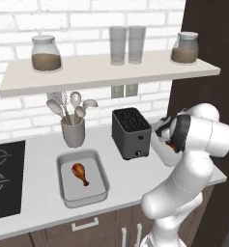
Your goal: Place one garlic and one chicken drumstick in each tupperware on the nearby counter, to pack two identical lunches.
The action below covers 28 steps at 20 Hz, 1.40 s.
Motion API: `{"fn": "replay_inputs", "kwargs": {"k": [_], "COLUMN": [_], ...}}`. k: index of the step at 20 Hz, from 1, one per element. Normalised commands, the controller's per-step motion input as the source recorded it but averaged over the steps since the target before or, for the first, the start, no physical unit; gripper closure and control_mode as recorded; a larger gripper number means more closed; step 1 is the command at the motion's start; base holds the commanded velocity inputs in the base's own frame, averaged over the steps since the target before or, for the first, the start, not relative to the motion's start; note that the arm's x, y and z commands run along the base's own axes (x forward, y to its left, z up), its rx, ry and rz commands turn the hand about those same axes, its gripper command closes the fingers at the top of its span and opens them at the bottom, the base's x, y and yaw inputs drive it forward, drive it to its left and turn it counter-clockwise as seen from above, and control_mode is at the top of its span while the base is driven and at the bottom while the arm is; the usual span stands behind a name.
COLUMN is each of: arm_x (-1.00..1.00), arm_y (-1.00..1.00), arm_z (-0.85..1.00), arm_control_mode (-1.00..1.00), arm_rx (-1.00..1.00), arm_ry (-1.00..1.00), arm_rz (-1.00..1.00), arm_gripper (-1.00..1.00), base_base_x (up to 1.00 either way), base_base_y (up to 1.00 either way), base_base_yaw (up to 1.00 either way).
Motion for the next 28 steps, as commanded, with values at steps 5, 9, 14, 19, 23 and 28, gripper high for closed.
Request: {"fn": "replay_inputs", "kwargs": {"k": [5,9,14,19,23,28], "arm_x": [-0.19,-0.86,-0.84,-0.68,-0.7,-0.64], "arm_y": [0.0,0.05,0.3,0.51,0.63,0.63], "arm_z": [0.24,0.74,0.73,0.75,0.6,0.54], "arm_control_mode": [-1.0,-1.0,-1.0,-1.0,-1.0,-1.0], "arm_rx": [0.0,0.0,0.0,-0.04,-0.06,-0.04], "arm_ry": [-0.03,-0.08,-0.02,0.0,0.0,-0.02], "arm_rz": [0.0,0.0,0.05,0.1,0.1,0.06], "arm_gripper": [-1.0,-1.0,-1.0,-1.0,-1.0,-1.0], "base_base_x": [0.0,0.0,0.0,0.0,0.0,0.0], "base_base_y": [0.0,0.0,0.0,0.0,0.0,0.0], "base_base_yaw": [0.0,0.0,0.0,0.0,0.0,0.0]}}
